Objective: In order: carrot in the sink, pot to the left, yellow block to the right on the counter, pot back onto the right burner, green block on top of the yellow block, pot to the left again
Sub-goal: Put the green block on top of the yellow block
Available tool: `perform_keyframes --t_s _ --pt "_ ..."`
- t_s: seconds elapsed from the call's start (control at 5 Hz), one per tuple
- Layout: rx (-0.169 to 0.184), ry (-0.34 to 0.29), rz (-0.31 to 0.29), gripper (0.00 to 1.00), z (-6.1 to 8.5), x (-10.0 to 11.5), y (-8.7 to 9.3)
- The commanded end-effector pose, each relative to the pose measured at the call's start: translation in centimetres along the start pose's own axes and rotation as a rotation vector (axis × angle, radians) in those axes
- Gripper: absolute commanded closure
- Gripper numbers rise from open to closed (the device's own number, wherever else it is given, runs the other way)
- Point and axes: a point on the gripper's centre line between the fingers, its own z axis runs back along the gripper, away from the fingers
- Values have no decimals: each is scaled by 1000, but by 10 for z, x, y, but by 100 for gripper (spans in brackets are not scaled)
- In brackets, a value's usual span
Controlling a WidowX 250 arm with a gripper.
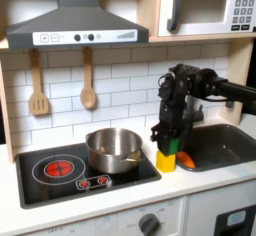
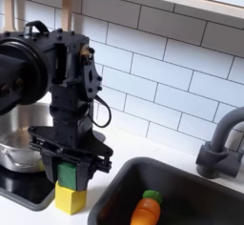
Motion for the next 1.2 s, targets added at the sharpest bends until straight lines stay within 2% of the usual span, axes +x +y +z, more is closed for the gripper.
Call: perform_keyframes --t_s 0.0,0.6,0.8,1.0 --pt "3 1 8 100 -1 2 3" --pt "8 4 2 100 -1 1 3" --pt "9 8 5 16 -1 0 4" --pt "8 14 5 0 -1 -1 3"
